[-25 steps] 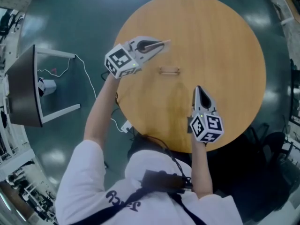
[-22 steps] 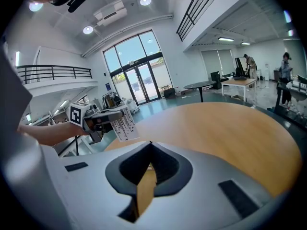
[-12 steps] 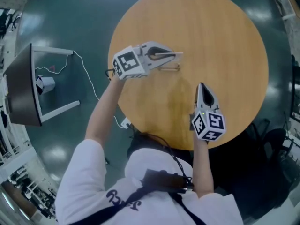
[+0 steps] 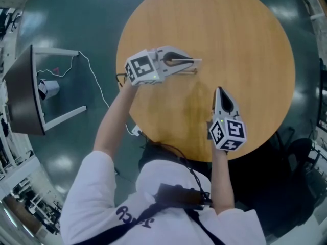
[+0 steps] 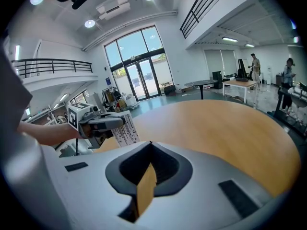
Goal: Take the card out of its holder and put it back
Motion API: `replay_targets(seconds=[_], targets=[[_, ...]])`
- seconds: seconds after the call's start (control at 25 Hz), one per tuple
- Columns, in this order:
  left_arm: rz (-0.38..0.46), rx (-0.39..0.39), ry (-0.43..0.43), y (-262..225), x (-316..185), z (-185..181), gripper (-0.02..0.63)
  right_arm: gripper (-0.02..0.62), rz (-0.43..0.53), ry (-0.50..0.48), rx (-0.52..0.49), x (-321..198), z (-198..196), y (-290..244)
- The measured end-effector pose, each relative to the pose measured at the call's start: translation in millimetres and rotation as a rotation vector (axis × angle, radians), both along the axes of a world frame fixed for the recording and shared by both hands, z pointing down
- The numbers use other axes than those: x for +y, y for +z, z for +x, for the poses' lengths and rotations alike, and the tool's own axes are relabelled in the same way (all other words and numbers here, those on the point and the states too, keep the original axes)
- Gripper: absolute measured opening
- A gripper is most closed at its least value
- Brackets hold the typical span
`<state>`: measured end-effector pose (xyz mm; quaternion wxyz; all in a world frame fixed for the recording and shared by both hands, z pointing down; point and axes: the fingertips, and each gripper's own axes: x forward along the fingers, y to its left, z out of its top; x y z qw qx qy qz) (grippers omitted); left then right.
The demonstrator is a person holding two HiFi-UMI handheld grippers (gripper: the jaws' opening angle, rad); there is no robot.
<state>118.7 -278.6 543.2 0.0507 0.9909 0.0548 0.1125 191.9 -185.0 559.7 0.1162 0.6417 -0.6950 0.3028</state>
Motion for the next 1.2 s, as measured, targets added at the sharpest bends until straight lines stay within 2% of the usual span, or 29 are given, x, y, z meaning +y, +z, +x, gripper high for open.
replay_targets(seconds=[0.32,0.64,0.88,1.08,1.2], targets=[[-0.024,0.010,0.007,-1.7,-0.1,0.3,0.026,0.018,-0.010,-0.002,-0.001,-0.4,3.7,4.6],[-0.012,-0.039,0.028,12.4,8.2,-1.6,0.026,0.018,-0.015,-0.005,0.000,-0.1,3.0,7.8],[-0.036,-0.001,0.002,20.7,5.2,-1.4,0.026,0.018,-0.030,-0.008,0.005,2.5,2.2,12.3],[-0.018,-0.067,0.013,47.6,15.1,-1.0,0.026,0.018,-0.043,-0.010,0.012,7.1,4.3,17.2],[-0.031,-0.047,-0.006,53.5,17.0,0.2,0.026,0.018,-0.045,-0.018,0.014,8.9,4.1,19.1]])
